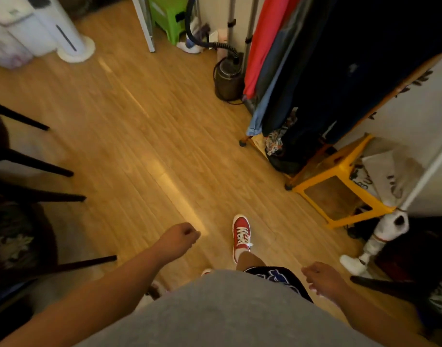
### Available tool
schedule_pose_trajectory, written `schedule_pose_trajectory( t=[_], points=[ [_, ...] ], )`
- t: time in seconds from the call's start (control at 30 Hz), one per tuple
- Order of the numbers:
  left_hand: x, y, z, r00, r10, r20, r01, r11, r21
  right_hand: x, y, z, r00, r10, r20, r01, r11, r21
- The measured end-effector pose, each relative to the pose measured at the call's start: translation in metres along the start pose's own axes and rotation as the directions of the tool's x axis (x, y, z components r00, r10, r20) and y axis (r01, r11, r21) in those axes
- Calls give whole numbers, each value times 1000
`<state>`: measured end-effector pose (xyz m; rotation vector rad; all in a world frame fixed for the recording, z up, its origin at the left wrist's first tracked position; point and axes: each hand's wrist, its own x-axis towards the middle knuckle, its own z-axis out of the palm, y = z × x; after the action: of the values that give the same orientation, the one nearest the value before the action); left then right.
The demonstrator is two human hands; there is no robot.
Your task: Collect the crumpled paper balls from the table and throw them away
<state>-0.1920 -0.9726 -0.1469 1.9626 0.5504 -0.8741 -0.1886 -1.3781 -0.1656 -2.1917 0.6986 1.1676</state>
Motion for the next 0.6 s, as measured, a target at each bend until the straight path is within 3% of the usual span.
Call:
schedule_pose_trajectory(
  t=[0.1,0.2,0.33,0.6],
  points=[
    [31,32,-17,998,-28,-58,24,997,-71,40,-40,-34,999,-3,43,6,997,-71],
    [48,44,-35,985,-126,-121,109,985,-133,74,-95,-63,994,-66,87,85,967,-238],
    [51,32,-59,940,-272,-204,222,946,-236,106,-196,-83,973,-192,130,225,915,-335],
    [40,-41,-81,799,-570,-193,403,746,-530,141,-425,-31,869,-351,348,488,723,-489]
  ],
)
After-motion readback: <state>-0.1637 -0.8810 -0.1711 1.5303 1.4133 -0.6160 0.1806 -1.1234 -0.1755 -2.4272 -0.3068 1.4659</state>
